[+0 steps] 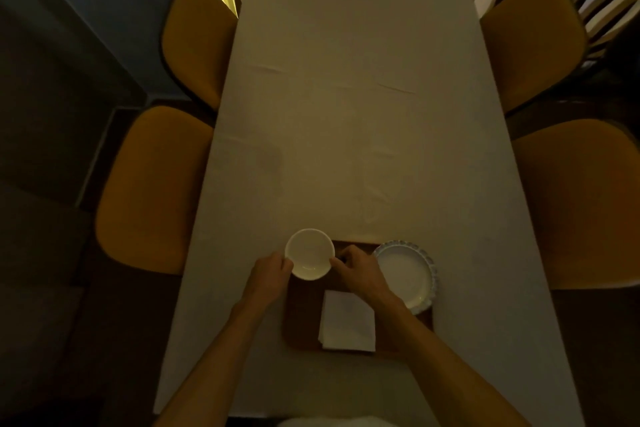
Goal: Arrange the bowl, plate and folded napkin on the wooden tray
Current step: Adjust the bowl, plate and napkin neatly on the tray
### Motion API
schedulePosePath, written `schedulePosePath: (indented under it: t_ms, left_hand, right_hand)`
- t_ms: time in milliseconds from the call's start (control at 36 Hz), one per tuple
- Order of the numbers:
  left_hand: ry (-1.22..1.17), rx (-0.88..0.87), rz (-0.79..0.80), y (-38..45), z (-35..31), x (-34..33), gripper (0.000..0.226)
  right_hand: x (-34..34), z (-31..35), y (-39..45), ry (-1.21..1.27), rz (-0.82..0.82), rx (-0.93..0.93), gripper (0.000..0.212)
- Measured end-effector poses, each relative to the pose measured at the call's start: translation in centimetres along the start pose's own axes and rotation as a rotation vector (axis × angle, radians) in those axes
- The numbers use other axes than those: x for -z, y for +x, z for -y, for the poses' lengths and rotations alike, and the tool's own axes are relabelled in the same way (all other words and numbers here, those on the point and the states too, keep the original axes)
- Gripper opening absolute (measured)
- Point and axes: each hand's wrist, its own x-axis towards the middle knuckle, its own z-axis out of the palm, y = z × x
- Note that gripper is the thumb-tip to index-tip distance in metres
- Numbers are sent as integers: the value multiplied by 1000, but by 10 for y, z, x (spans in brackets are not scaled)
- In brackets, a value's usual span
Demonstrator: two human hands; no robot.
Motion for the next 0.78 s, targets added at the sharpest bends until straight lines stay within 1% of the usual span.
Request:
schedulePosePath:
  t_ms: [111,222,278,333,417,500,611,778]
  left_hand:
    - [29,17,-27,-1,3,-2,29]
    - [55,21,-128,-9,-4,-1,34]
    - [-2,-10,-155,-13,-14,-2,33]
    - [-84,-66,-151,-19,-28,-4,29]
    - [-151,-150,-144,-32,-50,-12,33]
    - [-186,-208,-117,-43,-70,-25,38]
    - [-184,-274,-53,-46,-81,-52,30]
    - [24,-266,112,-41,-84,-91,30]
  right_hand:
    - [2,-1,-2,38,11,-7,34]
    - [13,-8,-7,158,-33,-27,30]
    - [22,-13,-11,176,-80,-27,24]
    - [33,-19,-15,153,-124,0,20]
    - [47,-29,-21,127,-158,16,22]
    - [59,-37,-28,113,-217,11,32]
    - [70,-60,-38,90,-260,-55,31]
    - [77,-100,-58,80,-312,-164,35]
